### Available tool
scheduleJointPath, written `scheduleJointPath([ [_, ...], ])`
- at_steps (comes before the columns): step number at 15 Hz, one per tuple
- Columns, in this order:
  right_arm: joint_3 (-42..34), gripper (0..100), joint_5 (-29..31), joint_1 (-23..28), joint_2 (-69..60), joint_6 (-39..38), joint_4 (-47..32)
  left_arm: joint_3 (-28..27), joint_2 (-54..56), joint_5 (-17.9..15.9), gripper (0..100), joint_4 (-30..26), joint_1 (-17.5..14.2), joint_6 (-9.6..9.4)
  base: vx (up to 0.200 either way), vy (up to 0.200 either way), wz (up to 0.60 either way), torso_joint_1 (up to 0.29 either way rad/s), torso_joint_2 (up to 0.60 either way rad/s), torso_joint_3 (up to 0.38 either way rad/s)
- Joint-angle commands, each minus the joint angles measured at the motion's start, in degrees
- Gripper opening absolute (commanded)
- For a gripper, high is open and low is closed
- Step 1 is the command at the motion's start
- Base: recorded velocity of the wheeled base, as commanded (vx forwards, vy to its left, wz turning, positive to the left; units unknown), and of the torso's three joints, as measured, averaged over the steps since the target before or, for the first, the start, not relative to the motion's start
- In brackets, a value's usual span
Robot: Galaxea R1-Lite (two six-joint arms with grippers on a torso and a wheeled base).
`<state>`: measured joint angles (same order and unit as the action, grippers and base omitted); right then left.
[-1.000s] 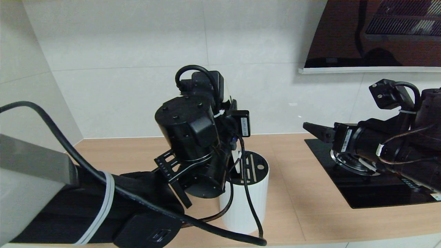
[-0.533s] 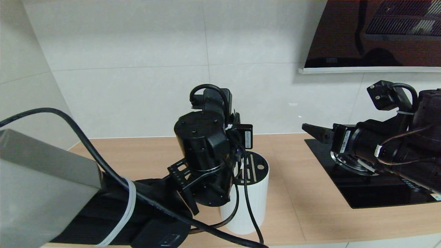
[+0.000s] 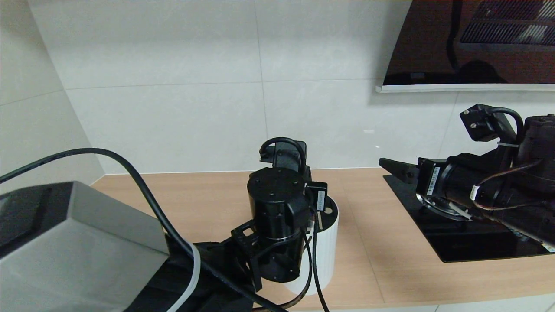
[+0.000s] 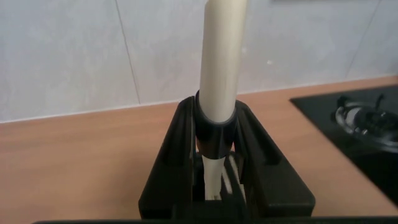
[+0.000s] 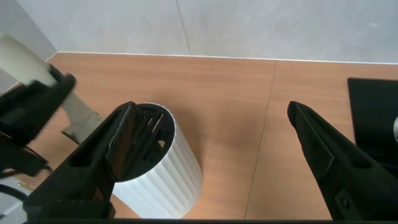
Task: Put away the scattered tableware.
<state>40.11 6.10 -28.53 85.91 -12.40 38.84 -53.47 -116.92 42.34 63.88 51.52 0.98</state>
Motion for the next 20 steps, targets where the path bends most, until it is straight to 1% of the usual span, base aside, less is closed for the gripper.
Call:
scheduleJointPath([
  [1,0.0,100,0.0,0.0,0.1,0.0,0.0,1.0,-0.3,0.0,0,0.0,0.4,-0.01,0.000,0.000,0.00,0.000,0.00,0.000],
  [4,0.0,100,0.1,0.0,0.3,0.0,0.1,2.2,-1.1,0.1,0,0.0,1.0,0.43,0.000,0.000,0.00,0.000,0.00,0.000],
  [8,-0.1,100,0.1,-0.1,0.3,0.0,0.1,3.8,-1.0,0.0,0,0.0,1.0,0.43,0.000,0.000,0.00,0.000,0.00,0.000],
  [20,-0.1,100,0.1,-0.1,0.2,0.0,0.1,4.0,-2.4,0.0,0,0.0,1.0,0.78,0.000,0.000,0.00,0.000,0.00,0.000],
])
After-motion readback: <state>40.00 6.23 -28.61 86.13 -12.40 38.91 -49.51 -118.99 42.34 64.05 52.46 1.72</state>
